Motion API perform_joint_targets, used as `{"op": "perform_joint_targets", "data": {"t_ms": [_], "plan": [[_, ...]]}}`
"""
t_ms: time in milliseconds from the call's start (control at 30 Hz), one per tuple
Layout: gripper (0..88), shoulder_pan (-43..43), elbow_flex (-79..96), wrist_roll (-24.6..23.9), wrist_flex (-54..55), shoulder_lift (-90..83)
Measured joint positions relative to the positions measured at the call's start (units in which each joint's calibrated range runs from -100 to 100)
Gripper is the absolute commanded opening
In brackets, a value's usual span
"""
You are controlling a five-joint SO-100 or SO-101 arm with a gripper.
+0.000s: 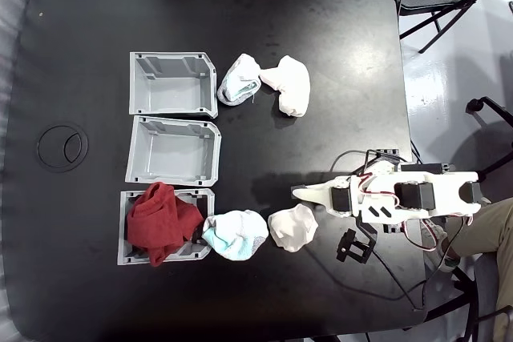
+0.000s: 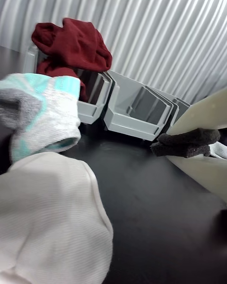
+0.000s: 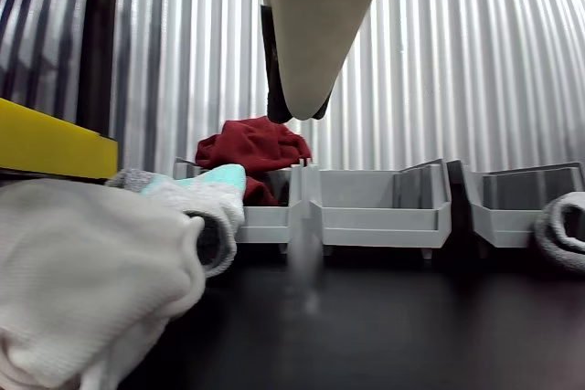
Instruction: Put the sock in the container
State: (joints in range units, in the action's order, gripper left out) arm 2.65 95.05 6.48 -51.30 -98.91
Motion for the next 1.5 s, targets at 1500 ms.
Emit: {"op": "perform_joint_targets", "data": {"t_ms": [1500], "plan": [[1.4,24.0,-61.8,8.6,-25.9,80.2]]}}
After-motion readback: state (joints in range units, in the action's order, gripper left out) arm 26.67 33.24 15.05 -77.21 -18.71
